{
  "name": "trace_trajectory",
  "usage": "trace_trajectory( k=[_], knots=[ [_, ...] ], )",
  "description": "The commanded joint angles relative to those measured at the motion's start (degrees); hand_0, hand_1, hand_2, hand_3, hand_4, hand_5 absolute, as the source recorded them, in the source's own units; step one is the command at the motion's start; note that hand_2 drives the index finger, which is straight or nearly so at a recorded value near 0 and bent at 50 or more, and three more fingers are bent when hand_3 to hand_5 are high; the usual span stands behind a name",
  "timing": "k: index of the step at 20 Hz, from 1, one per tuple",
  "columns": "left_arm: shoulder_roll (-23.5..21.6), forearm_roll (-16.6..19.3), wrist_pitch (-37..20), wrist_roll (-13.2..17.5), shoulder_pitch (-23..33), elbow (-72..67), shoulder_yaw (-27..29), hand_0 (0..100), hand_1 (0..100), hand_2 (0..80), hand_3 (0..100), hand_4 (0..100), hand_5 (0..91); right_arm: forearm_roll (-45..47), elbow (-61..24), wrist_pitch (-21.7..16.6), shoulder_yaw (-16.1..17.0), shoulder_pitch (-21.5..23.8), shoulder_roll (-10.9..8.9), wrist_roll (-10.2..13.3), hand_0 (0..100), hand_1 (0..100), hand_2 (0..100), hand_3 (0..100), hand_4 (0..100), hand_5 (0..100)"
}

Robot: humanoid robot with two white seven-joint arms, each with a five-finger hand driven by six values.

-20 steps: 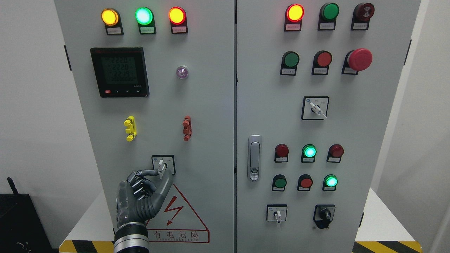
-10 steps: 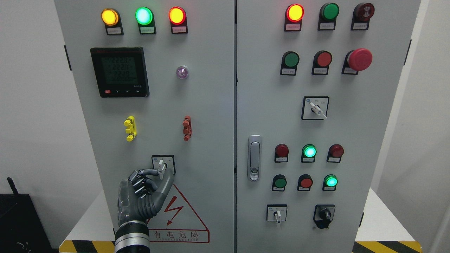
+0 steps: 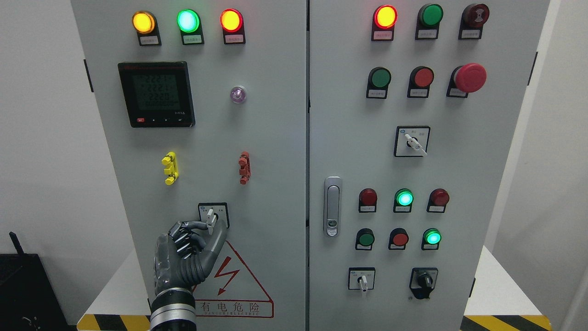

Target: Turn on light switch 1

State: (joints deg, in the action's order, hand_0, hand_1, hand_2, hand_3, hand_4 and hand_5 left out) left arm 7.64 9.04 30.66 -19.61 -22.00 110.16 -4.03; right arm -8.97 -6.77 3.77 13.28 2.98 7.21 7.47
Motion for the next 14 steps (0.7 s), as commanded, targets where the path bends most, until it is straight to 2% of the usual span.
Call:
trace_trajectory(
  k=[1,14],
  knots=[
    [0.0,1.4,0.1,0.1,-0.1,-0.5,0.0,18,72,56.4,91,97,88.0,0.0,0.0,0.0,0.0,0.0,0.0,0.0,31,0,0,0,0,0],
    [0.0,1.3,0.5,0.1,-0.8,-0.6,0.0,19,69,56.8,92,97,88.0,0.0,0.0,0.0,0.0,0.0,0.0,0.0,31,0,0,0,0,0]
  ],
)
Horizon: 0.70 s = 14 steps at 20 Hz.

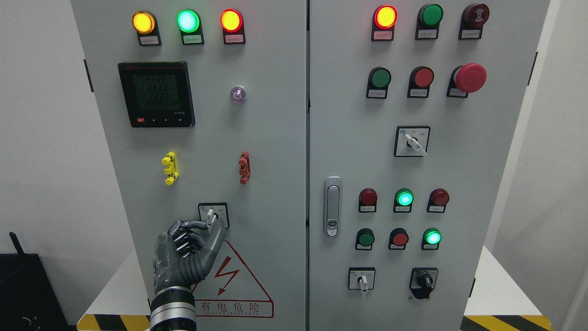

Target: Turn on light switch 1

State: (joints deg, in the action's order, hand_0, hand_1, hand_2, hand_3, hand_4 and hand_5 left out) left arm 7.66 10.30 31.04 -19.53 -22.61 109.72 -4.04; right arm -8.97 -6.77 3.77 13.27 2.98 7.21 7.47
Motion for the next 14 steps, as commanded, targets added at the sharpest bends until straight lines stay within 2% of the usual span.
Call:
trace_trajectory(
  k=[1,14],
  knots=[
    [0.1,0.1,0.1,0.0,-0.2,-0.3,0.0,20,69,56.9,92,97,88.0,0.0,0.0,0.0,0.0,0.0,0.0,0.0,31,0,0,0,0,0],
    [0.1,0.1,0.1,0.0,-0.4,-1.1,0.0,21,68,58.5,93,97,88.0,0.0,0.0,0.0,0.0,0.0,0.0,0.0,31,0,0,0,0,0]
  ],
)
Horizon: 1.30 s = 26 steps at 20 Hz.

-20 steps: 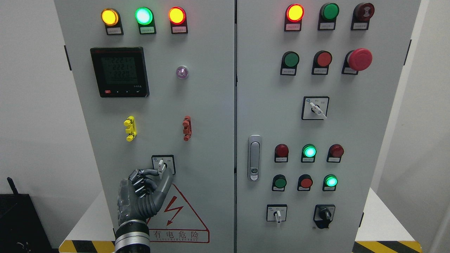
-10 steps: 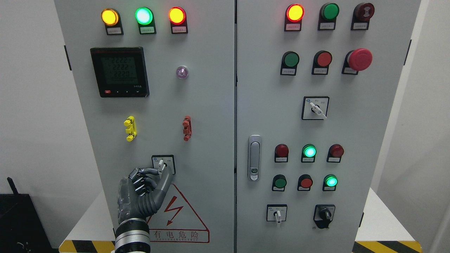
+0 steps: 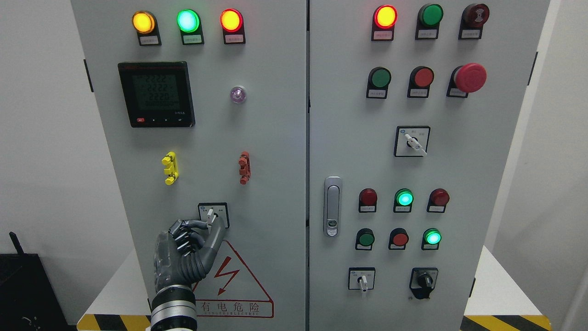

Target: Turn on light switch 1

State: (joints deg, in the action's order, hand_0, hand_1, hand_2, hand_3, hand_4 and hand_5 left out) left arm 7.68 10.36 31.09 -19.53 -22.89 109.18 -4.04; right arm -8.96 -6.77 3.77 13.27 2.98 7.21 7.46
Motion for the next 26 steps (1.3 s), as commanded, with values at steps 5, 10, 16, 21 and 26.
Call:
trace_trajectory(
  k=[5,10,16,21,26],
  knots=[
    [0.1,0.0,0.0,0.0,-0.5,-1.0,-0.7,22,68,58.8,93,97,88.1,0.0,0.0,0.0,0.0,0.0,0.0,0.0,31,0,0,0,0,0],
    [0.1,0.1,0.0,0.0,-0.5,-1.0,-0.8,22,67,59.2,94,97,88.1,0.0,0.0,0.0,0.0,0.0,0.0,0.0,31,0,0,0,0,0],
    [0.0,0.1,0.0,0.0,-0.5,-1.0,-0.7,27,66,59.3,94,97,88.1,0.0,0.0,0.0,0.0,0.0,0.0,0.0,31,0,0,0,0,0],
    [0.0,0.1,0.0,0.0,-0.6,-1.1,-0.7,30,65,59.3,94,97,88.1,0.0,0.0,0.0,0.0,0.0,0.0,0.0,31,0,0,0,0,0],
    [0.1,0.1,0.0,0.0,-0.7,-1.3,-0.8,32,65,59.6,94,97,88.1,0.0,0.0,0.0,0.0,0.0,0.0,0.0,31,0,0,0,0,0]
  ],
)
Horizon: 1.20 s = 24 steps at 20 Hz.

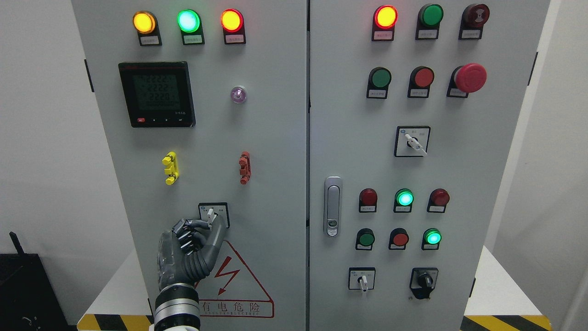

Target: Turn on light switch 1

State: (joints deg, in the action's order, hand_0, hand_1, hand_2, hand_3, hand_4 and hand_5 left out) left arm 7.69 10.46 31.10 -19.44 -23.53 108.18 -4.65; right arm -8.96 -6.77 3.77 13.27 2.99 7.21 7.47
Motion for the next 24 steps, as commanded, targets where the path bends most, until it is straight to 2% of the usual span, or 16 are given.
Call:
trace_trajectory(
  k=[1,24],
  knots=[
    [0.0,0.1,0.0,-0.1,-0.1,-0.3,-0.2,32,64,59.7,94,97,88.1,0.0,0.0,0.0,0.0,0.0,0.0,0.0,31,0,0,0,0,0],
    [0.0,0.0,-0.1,0.0,-0.1,-0.8,-0.5,53,61,59.9,94,97,88.0,0.0,0.0,0.0,0.0,-0.1,0.0,0.0,31,0,0,0,0,0]
  ],
)
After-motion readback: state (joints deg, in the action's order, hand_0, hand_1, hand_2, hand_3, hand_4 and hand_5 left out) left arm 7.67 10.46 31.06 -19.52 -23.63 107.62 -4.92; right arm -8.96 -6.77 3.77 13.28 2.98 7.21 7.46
